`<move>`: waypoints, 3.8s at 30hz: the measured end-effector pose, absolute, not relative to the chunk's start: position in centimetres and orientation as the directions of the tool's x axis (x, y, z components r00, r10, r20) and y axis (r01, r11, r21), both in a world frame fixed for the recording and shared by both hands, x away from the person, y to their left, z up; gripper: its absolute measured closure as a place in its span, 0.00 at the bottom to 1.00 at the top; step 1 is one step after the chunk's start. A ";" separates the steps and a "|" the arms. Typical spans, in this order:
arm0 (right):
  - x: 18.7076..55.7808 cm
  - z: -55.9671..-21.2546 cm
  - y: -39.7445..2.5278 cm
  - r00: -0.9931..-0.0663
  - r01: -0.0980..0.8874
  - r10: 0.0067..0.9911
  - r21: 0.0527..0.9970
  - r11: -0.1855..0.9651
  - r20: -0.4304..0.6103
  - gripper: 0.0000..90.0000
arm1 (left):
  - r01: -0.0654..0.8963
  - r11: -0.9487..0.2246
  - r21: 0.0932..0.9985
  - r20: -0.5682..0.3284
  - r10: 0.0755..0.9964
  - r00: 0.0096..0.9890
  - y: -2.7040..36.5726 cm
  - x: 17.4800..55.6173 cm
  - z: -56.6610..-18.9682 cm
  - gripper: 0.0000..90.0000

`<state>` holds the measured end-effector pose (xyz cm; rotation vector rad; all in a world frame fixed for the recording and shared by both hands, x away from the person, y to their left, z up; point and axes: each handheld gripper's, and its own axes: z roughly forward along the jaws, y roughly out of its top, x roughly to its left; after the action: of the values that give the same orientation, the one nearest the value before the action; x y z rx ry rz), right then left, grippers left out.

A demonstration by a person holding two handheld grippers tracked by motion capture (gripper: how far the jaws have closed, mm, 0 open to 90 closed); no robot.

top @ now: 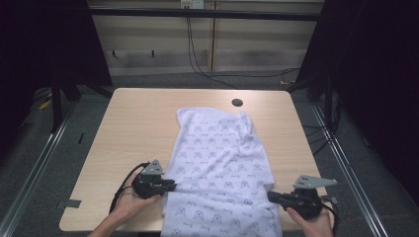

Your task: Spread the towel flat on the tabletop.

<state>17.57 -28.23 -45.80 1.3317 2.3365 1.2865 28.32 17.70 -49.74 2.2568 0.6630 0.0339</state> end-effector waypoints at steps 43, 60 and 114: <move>16.5 -48.3 -24.7 -0.756 0.609 0.615 0.585 0.536 0.223 0.94 | 0.447 -0.621 0.644 -0.268 0.365 0.892 16.8 23.7 -49.4 0.99; 31.7 -47.3 -26.7 -0.572 0.581 0.813 0.753 0.307 0.110 0.74 | 0.539 -0.420 0.730 -0.240 0.582 0.777 16.6 35.5 -49.2 0.83; 42.4 -50.3 -25.8 -0.339 0.651 0.937 0.741 0.164 0.090 0.96 | 0.562 -0.408 0.720 -0.218 0.635 0.741 19.0 37.7 -50.5 0.83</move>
<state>42.37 -25.79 -50.29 1.5071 2.0585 0.9968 37.67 18.95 -50.55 2.1087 0.8988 0.1126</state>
